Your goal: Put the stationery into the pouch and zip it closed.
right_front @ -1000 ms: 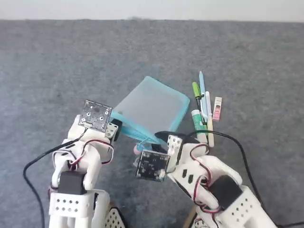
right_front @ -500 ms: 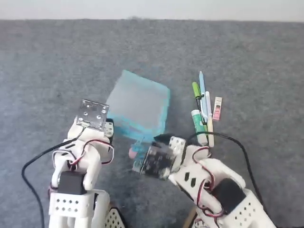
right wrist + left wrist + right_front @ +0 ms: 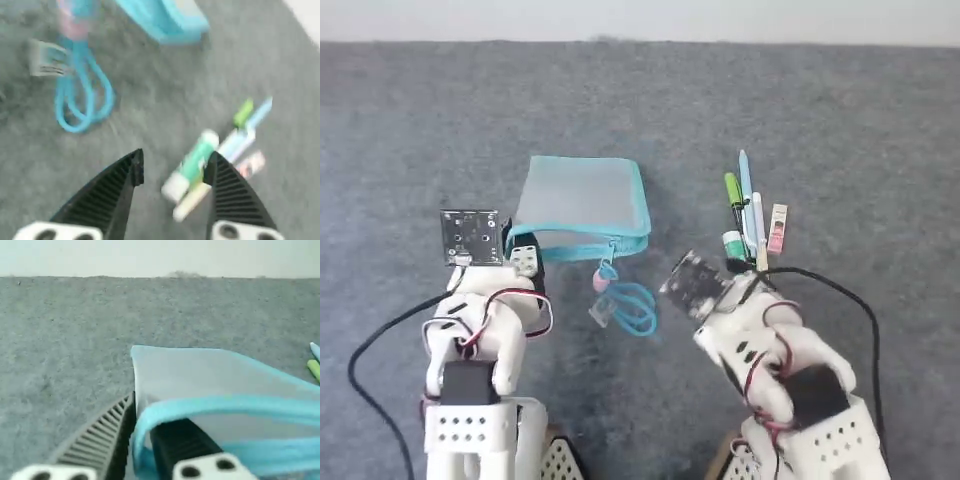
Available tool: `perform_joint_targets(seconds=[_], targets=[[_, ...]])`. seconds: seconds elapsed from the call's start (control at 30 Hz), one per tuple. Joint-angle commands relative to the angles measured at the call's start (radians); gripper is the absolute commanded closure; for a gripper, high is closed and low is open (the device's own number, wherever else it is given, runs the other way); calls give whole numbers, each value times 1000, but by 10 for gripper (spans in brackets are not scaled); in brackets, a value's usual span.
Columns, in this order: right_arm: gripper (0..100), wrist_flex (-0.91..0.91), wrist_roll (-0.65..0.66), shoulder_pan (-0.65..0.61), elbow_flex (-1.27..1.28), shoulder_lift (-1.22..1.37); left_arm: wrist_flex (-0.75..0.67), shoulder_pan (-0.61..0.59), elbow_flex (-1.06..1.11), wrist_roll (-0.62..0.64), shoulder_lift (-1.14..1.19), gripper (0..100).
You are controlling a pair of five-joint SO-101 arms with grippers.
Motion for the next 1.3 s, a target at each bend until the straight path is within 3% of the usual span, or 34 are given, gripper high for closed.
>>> perform_joint_targets(seconds=[0.0,0.17,0.27,0.5,0.93,1.27], targets=[[846,-39,-44,150,-31,140,-40,-8,-18,21,15,989],[854,-87,-74,346,-110,332,-38,-15,-18,20,15,989],[854,-120,-78,398,-157,437,-38,-15,-18,17,15,989],[851,-139,-210,401,-336,688,-37,-17,-16,15,14,989],[757,-171,-250,401,-850,1339,-37,-17,-16,14,12,988],[757,-205,-255,433,-974,1604,-41,-17,-4,14,8,988]])
